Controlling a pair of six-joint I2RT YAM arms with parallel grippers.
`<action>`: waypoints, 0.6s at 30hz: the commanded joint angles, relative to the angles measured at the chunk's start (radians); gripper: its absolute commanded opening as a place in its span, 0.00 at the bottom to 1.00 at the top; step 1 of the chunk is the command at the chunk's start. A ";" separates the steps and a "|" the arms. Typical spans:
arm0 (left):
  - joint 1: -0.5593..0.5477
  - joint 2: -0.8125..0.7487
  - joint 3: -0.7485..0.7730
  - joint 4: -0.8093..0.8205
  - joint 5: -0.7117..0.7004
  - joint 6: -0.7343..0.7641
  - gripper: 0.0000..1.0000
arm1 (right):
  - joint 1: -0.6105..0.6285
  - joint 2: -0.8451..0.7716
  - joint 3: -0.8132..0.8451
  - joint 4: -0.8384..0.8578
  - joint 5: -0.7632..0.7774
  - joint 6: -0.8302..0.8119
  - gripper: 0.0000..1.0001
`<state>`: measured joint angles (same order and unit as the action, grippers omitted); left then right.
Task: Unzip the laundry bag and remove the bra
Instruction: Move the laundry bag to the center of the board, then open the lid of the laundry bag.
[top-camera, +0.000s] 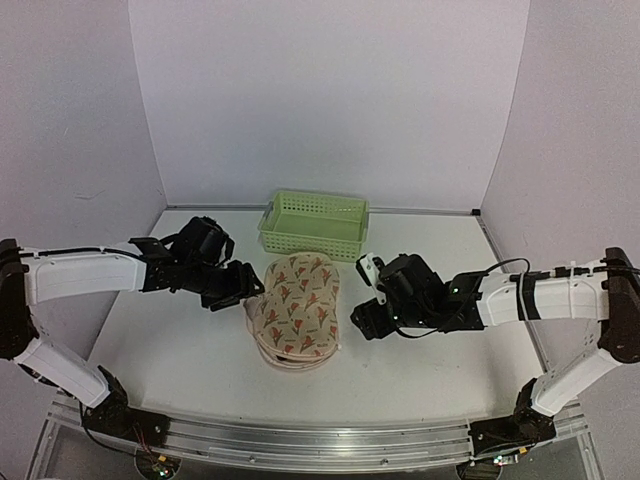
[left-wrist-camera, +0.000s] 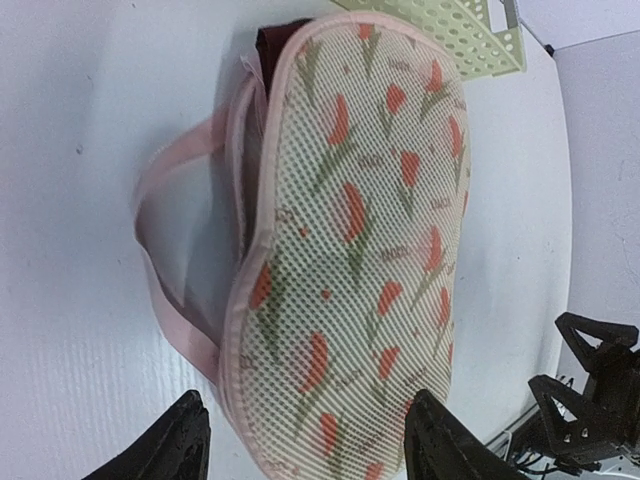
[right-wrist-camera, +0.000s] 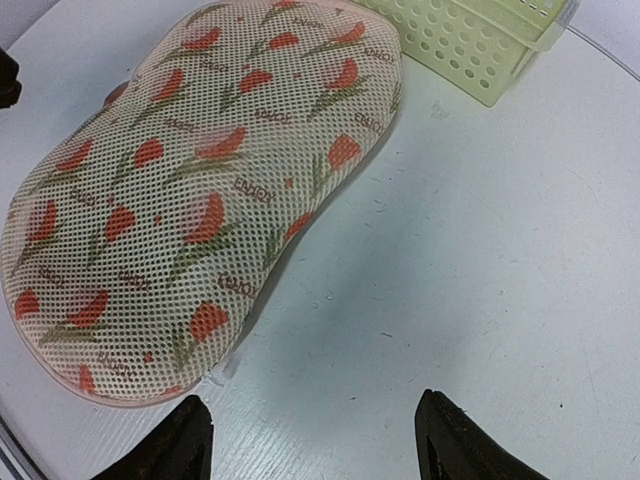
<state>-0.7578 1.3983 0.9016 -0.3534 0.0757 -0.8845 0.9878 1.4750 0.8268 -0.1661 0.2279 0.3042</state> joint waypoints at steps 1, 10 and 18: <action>0.072 0.026 0.081 -0.032 0.029 0.146 0.68 | 0.001 -0.006 0.005 0.050 0.004 0.015 0.71; 0.115 0.254 0.165 0.083 0.243 0.290 0.66 | 0.000 -0.006 0.005 0.059 -0.015 0.031 0.71; 0.139 0.350 0.184 0.117 0.305 0.341 0.62 | 0.000 -0.018 -0.009 0.059 -0.020 0.043 0.70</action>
<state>-0.6327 1.7321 1.0286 -0.2962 0.3241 -0.5957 0.9878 1.4750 0.8249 -0.1452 0.2165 0.3298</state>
